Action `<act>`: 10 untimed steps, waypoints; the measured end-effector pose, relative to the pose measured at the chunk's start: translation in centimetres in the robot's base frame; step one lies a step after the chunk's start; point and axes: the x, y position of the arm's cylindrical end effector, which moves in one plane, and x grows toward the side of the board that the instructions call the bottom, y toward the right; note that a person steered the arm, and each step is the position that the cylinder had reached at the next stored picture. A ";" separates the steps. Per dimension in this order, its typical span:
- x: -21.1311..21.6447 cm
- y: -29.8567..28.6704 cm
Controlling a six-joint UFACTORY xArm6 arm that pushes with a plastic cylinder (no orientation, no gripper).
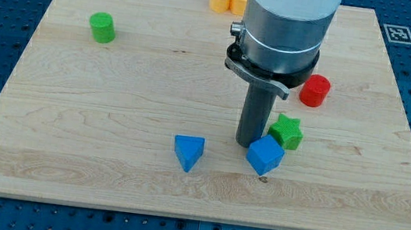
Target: Separate blue cube from blue triangle
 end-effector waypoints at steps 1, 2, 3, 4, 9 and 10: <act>0.1 0.0; 0.7 1.1; 0.8 2.0; 0.8 2.8; 0.8 6.3; 0.7 6.3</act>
